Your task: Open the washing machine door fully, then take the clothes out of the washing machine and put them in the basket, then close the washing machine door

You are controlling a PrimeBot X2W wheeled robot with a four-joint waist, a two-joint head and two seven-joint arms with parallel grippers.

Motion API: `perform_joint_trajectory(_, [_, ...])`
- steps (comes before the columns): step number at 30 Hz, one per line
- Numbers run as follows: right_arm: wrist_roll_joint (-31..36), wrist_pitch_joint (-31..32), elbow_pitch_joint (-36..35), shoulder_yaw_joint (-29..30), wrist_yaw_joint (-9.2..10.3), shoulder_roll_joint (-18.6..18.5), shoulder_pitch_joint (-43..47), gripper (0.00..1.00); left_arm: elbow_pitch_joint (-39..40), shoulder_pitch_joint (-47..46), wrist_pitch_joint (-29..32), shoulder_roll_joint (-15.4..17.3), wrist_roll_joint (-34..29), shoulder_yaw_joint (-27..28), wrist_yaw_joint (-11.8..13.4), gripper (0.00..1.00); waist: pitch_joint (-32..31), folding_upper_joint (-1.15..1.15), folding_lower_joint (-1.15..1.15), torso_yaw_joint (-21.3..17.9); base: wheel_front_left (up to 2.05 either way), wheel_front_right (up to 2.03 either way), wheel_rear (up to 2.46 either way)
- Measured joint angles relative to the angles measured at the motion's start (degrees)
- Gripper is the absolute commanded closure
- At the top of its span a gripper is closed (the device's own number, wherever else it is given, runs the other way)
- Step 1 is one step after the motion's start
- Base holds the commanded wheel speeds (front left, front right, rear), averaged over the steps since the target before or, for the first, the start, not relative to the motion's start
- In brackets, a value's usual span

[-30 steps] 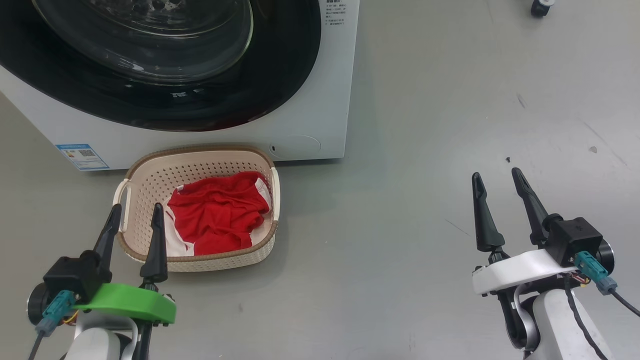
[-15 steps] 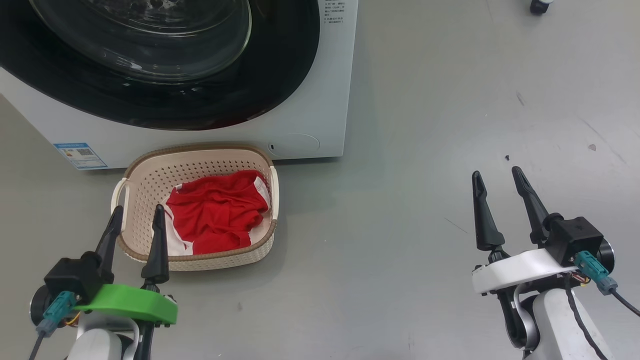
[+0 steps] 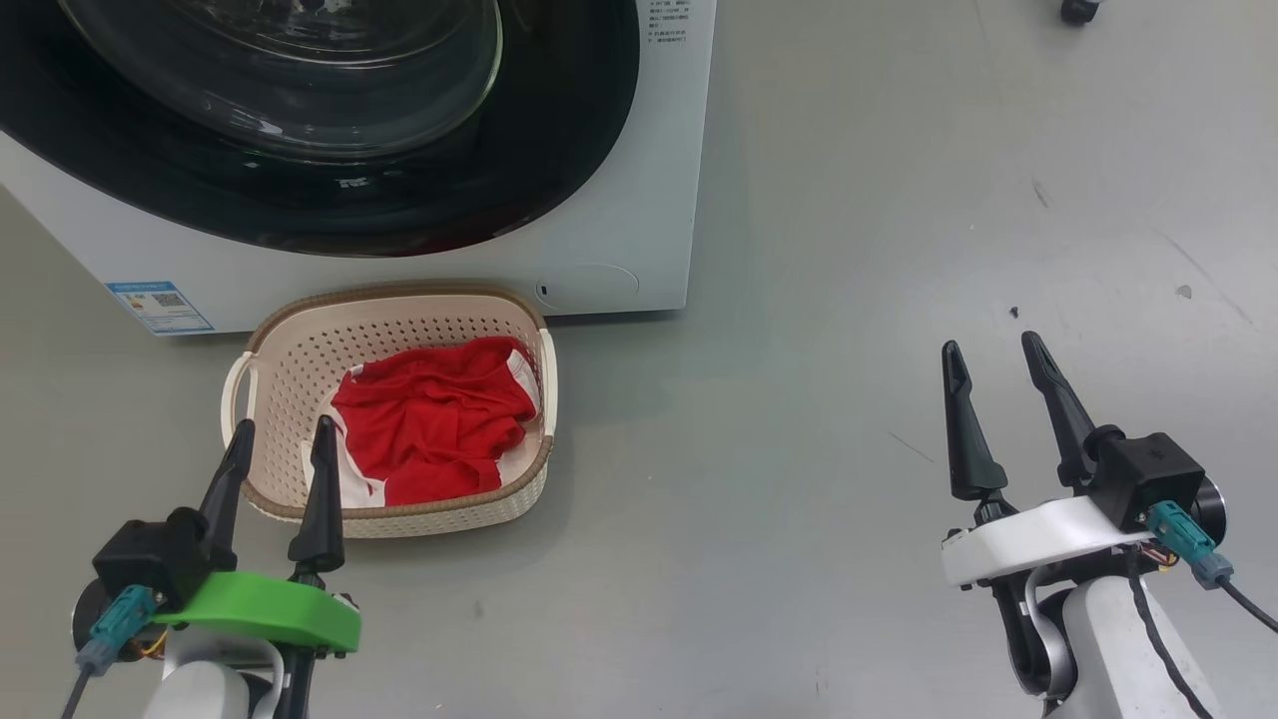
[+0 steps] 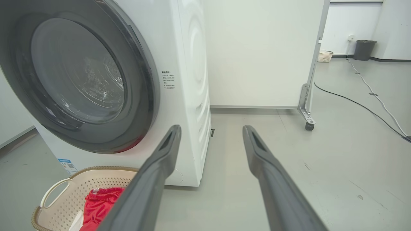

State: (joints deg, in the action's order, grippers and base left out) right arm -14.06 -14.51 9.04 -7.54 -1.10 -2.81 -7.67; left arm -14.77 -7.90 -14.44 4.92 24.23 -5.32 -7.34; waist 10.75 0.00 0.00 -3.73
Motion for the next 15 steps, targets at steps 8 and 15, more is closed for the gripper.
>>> perform_joint_trajectory(8, [0.0, 0.0, 0.0, 0.0, -0.02, 0.0, 0.0, 0.0, -0.1, 0.0, 0.0, 0.2, 0.8, -0.2, 0.0, 0.0, 0.0, 0.0, 0.0, 0.0, 0.0, 0.0, 0.0])
perform_joint_trajectory(15, [0.0, 0.1, 1.3, -0.2, -0.34, 0.3, 0.3, 1.0, -1.4, 0.2, 0.2, -0.2, 1.1, -0.3, 0.0, 1.0, -0.1, 0.0, 0.0, 0.0, 0.0, 0.0, 0.0])
